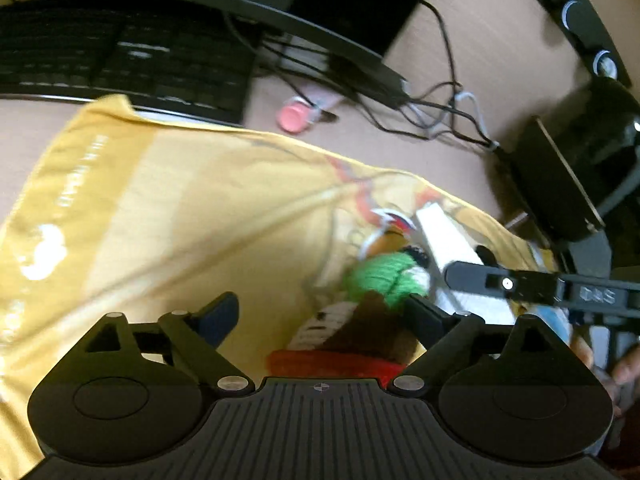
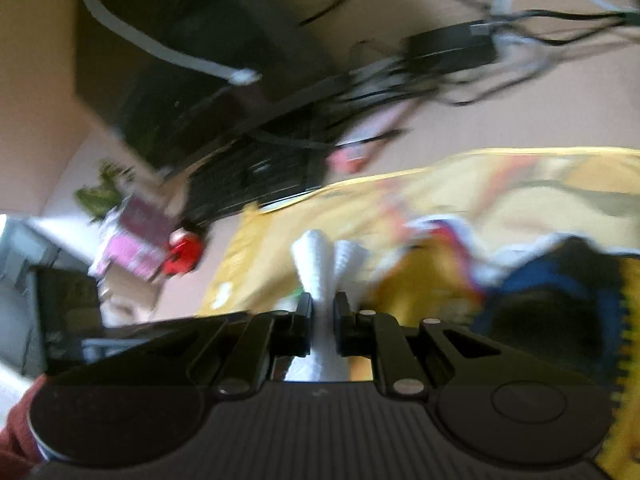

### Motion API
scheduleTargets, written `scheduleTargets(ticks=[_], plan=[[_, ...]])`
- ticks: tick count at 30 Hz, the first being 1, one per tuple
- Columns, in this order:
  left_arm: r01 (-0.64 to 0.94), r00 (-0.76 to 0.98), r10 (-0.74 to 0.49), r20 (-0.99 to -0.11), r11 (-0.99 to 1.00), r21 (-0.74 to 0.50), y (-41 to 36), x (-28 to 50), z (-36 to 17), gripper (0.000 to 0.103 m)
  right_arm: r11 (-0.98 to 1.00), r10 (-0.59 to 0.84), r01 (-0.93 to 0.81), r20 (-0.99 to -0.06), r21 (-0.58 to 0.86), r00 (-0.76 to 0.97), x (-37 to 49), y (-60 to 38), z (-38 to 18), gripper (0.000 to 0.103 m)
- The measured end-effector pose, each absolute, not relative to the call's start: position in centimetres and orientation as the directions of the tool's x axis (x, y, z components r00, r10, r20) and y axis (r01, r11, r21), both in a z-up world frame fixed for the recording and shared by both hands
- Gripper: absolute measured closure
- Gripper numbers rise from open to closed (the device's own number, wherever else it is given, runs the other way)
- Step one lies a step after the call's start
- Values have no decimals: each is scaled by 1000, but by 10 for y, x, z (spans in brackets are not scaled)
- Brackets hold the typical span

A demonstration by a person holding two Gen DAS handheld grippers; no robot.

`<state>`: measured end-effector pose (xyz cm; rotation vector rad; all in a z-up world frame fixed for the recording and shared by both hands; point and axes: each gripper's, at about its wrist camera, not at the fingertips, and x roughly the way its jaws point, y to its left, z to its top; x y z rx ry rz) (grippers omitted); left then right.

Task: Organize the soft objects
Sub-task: 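Hold the crocheted doll with the left tool while the right tool wipes it with the tissue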

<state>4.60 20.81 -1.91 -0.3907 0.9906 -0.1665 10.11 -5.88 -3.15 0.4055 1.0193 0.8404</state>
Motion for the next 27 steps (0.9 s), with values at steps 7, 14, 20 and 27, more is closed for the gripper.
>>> scheduleTargets(ticks=[7, 14, 20, 27], plan=[[-73, 591, -166, -790, 964, -257, 214, 41, -9, 4, 602, 774, -504, -607, 620, 178, 99, -23, -36, 91], [212, 678, -205, -706, 974, -79, 183, 13, 26, 3, 719, 679, -424, -685, 550, 264, 116, -38, -53, 91], [429, 680, -35, -732, 829, 359, 119, 3, -5, 2, 731, 660, -439, -705, 522, 260, 117, -28, -60, 91], [415, 662, 81, -745, 788, 455, 130, 23, -31, 2, 616, 774, -463, -598, 637, 208, 115, -22, -34, 91]])
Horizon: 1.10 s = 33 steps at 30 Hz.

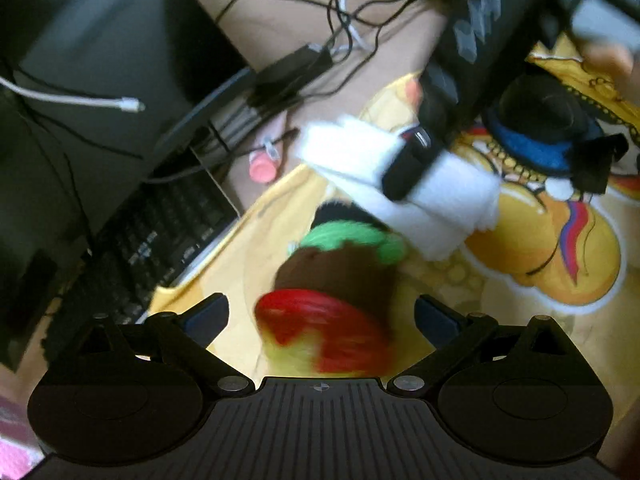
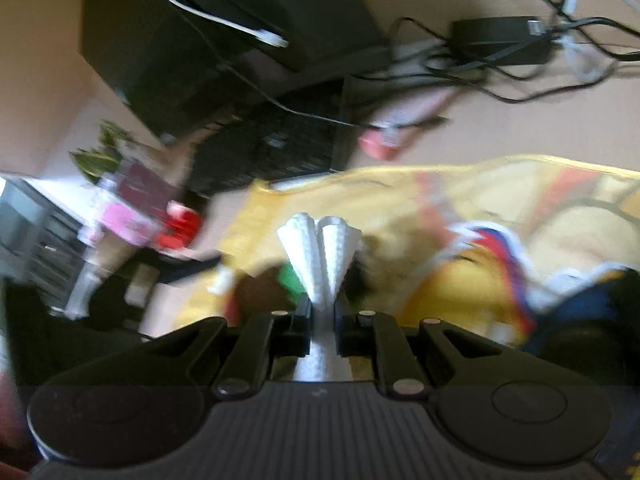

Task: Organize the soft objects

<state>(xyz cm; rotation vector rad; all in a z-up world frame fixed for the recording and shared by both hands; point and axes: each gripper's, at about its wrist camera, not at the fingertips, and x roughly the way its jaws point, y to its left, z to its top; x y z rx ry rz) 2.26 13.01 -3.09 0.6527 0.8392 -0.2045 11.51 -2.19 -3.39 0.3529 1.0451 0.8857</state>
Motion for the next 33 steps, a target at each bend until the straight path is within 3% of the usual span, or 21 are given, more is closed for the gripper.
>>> scheduleTargets(ticks=[3, 10, 15, 26, 28, 30, 33], plan=[[457, 637, 48, -769, 780, 428, 136, 24, -35, 2, 494, 852, -462, -516, 737, 88, 119, 0, -32, 91], [463, 664, 38, -747, 764, 450, 133, 28, -40, 1, 598, 784, -418, -608, 684, 127, 123, -5, -56, 91], [446, 649, 40, -760, 789, 423, 137, 37, -38, 2, 739, 659, -379, -715, 557, 232, 133, -25, -73, 92], [460, 642, 18, -767, 791, 403, 127, 32, -40, 2, 745, 653, -386, -713, 544, 255, 124, -34, -66, 88], [439, 643, 4, -766, 818, 372, 132, 34, -36, 7, 744, 655, -387, -709, 545, 262, 122, -36, -63, 88], [390, 647, 0, -762, 859, 331, 142, 40, -28, 27, 742, 661, -385, -697, 549, 278, 118, -43, -57, 88], [289, 600, -103, -793, 953, 95, 173, 54, -18, 28, 739, 669, -382, -667, 554, 327, 110, -59, -43, 88]])
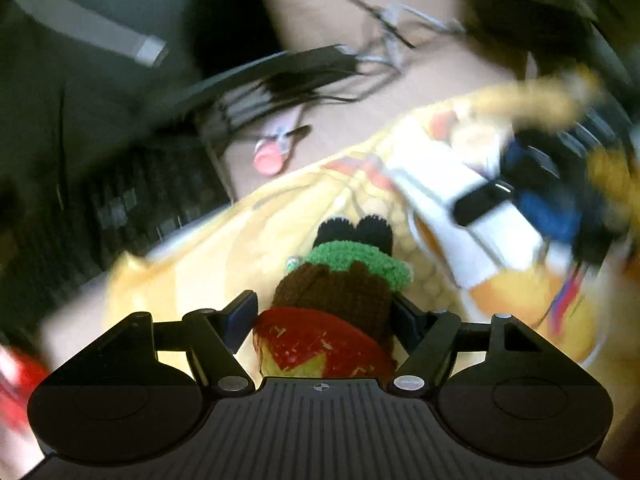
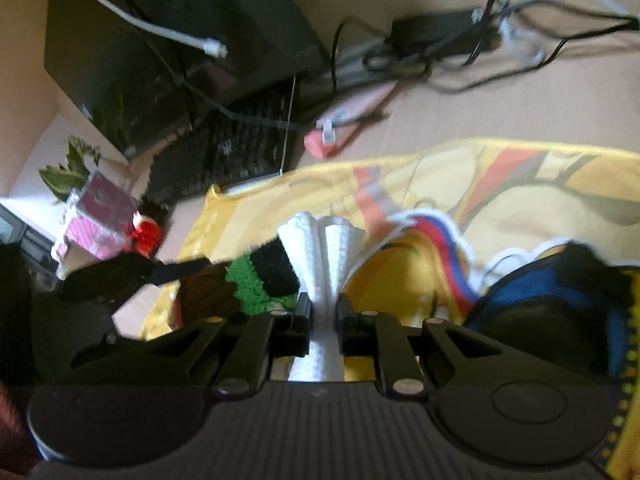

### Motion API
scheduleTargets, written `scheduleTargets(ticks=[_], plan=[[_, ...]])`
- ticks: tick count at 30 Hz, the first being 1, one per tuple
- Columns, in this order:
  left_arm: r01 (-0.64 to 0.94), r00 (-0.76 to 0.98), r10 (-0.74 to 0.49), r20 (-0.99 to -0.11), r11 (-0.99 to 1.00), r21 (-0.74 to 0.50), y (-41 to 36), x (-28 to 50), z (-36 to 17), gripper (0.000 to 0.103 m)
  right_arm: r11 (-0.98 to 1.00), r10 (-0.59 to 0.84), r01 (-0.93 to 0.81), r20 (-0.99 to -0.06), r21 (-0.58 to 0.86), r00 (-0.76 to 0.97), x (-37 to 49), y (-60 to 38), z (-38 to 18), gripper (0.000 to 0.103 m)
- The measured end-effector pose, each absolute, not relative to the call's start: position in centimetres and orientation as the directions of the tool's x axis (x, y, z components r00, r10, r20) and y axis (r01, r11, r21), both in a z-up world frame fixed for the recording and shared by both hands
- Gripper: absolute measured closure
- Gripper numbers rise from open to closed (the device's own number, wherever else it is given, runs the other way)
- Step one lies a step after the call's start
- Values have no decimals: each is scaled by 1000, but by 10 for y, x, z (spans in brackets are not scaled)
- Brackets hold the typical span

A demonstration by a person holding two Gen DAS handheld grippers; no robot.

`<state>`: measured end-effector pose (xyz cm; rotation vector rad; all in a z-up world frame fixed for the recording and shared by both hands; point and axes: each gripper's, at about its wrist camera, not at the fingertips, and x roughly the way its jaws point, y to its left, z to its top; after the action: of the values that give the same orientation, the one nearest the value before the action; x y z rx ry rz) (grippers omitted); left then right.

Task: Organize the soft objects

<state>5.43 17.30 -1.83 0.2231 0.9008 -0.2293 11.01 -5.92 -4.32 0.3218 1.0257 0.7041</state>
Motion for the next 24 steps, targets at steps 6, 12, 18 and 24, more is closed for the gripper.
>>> scheduleTargets(ticks=[6, 12, 18, 24], plan=[[115, 562, -403, -722, 903, -415, 215, 70, -7, 31, 748, 663, -339, -622, 571, 416, 95, -105, -22, 88], [75, 483, -581, -655, 773, -630, 197, 73, -19, 31, 748, 661, -326, -604, 579, 444, 89, -117, -15, 88], [-27, 467, -519, -716, 801, -598, 195, 68, -40, 23, 617, 781, -476, -558, 626, 279, 70, -72, -14, 90], [-93, 539, -475, -696, 787, -609, 219, 61, -29, 15, 638, 746, -496, -633, 590, 208, 80, -43, -37, 89]])
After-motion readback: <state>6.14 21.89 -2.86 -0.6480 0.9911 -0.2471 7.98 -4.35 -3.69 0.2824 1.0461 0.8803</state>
